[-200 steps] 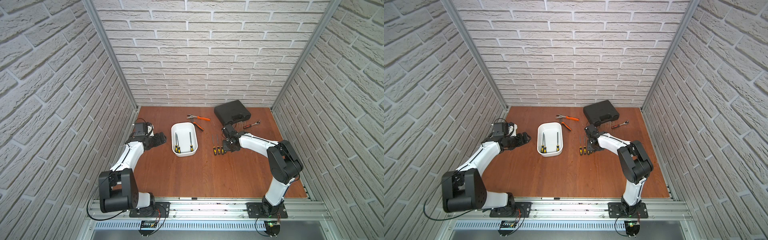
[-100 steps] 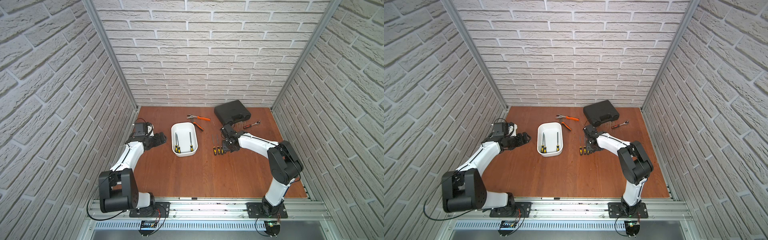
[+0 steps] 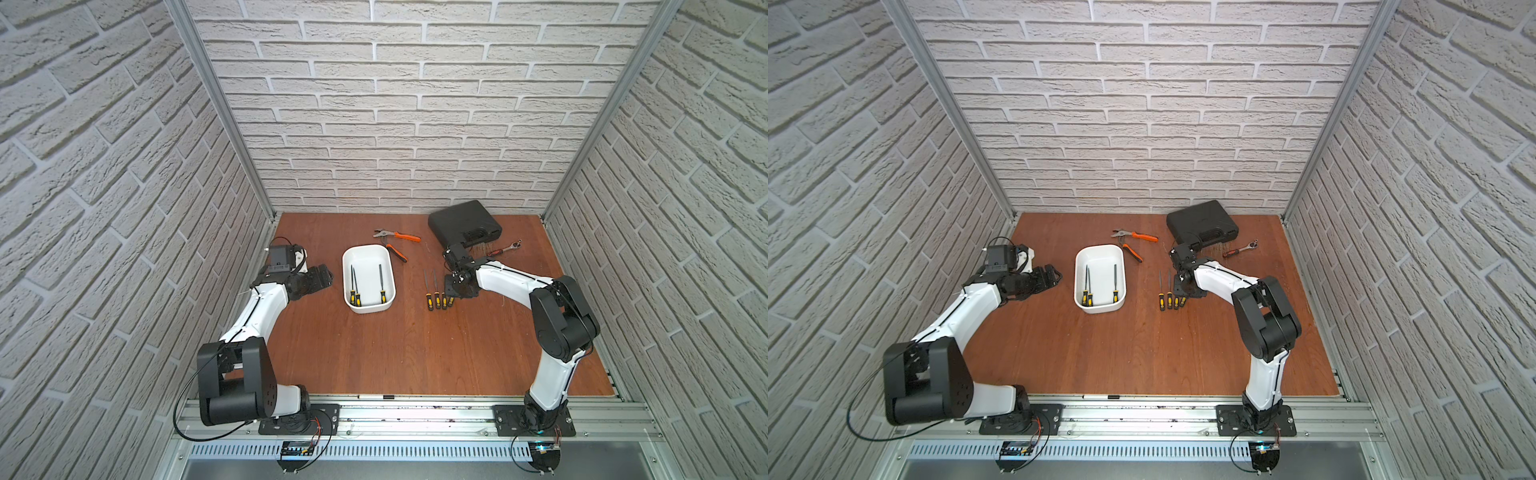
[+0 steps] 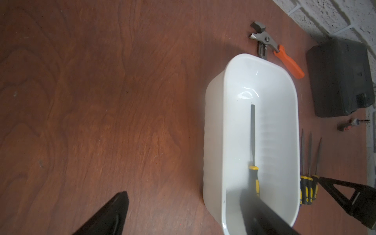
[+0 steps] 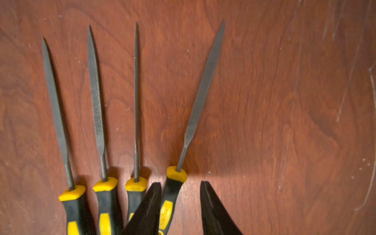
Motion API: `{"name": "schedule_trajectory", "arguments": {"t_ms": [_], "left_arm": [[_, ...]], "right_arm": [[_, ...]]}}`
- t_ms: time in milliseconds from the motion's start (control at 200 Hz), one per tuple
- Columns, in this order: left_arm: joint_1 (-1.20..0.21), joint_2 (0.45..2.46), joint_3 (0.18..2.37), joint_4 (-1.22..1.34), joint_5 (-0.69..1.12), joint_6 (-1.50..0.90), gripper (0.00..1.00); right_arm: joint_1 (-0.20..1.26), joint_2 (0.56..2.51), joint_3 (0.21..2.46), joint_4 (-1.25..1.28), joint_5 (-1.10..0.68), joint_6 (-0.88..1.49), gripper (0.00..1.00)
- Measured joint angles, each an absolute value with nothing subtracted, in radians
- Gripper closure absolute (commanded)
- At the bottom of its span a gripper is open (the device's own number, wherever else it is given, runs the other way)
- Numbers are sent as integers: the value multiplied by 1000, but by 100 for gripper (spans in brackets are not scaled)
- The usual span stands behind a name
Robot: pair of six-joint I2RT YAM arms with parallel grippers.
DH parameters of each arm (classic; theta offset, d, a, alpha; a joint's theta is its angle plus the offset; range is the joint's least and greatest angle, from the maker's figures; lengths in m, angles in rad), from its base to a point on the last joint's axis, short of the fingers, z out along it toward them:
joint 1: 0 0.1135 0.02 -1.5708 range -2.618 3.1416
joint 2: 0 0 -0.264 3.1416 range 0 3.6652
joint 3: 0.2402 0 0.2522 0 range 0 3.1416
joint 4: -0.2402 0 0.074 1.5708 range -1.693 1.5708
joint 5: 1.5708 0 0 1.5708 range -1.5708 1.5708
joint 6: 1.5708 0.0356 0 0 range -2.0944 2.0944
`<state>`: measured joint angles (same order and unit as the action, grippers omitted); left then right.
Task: Take the file tool out of the storage box
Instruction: Place the file tool at the center of the board, then pick up the file tool from the storage box.
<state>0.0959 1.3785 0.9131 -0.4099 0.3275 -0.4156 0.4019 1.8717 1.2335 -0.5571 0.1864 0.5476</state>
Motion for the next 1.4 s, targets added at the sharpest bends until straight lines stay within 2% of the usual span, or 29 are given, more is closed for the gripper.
{"name": "schedule_trajectory", "arguments": {"t_ms": [195, 420, 715, 800, 1050, 1250, 1400], "left_arm": [[96, 1378, 913, -411, 327, -414, 9], [96, 1378, 913, -411, 326, -412, 9], [96, 1378, 913, -411, 326, -412, 9], [96, 1378, 913, -411, 326, -412, 9], [96, 1378, 913, -411, 327, -412, 9], [96, 1378, 913, -411, 327, -412, 9], [96, 1378, 913, -408, 327, -413, 9]], "right_arm": [[402, 1917, 1253, -554, 167, 554, 67], [402, 1922, 1253, -553, 155, 565, 85], [403, 1922, 1253, -552, 152, 560, 86], [403, 1922, 1253, -552, 153, 559, 84], [403, 1917, 1266, -593, 178, 521, 64], [406, 1868, 1356, -668, 220, 473, 62], [477, 1860, 1564, -761, 281, 406, 60]]}}
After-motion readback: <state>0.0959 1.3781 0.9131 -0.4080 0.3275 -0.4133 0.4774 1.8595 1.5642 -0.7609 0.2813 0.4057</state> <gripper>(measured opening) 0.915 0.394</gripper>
